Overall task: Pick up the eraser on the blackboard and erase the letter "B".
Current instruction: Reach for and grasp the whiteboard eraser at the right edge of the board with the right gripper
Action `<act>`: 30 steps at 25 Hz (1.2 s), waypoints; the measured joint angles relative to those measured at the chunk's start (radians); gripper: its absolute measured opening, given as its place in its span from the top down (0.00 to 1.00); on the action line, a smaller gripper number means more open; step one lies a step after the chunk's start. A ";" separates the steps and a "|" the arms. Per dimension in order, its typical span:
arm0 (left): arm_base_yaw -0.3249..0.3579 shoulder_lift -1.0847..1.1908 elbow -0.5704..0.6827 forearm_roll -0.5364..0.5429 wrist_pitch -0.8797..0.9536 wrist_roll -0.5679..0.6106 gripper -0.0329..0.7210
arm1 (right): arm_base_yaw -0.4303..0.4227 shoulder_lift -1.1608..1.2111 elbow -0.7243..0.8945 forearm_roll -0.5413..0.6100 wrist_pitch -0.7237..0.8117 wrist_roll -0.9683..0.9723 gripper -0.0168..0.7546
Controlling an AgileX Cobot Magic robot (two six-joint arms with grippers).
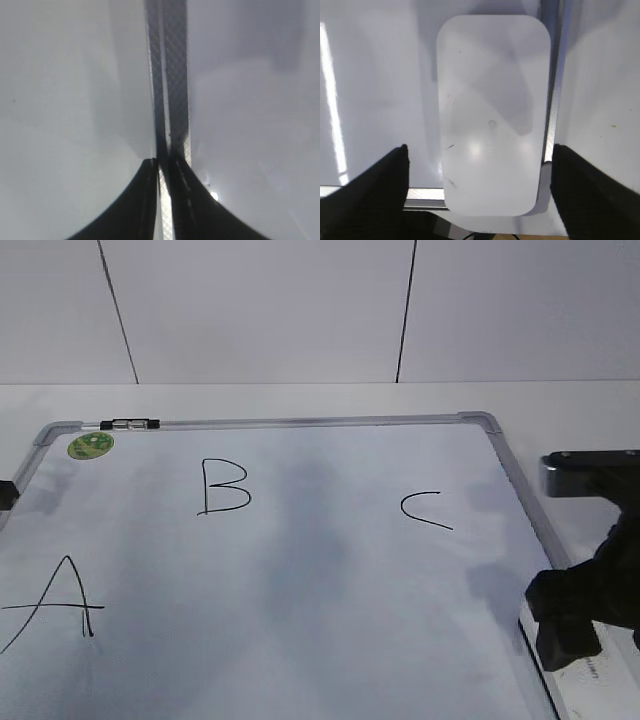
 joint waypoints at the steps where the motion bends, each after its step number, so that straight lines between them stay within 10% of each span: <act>1: 0.000 0.000 0.000 0.000 0.000 0.000 0.87 | 0.000 0.014 0.000 0.000 -0.001 0.002 0.12; 30: 0.000 0.000 0.000 -0.002 -0.003 0.000 0.87 | 0.000 0.056 -0.002 -0.058 -0.029 0.131 0.26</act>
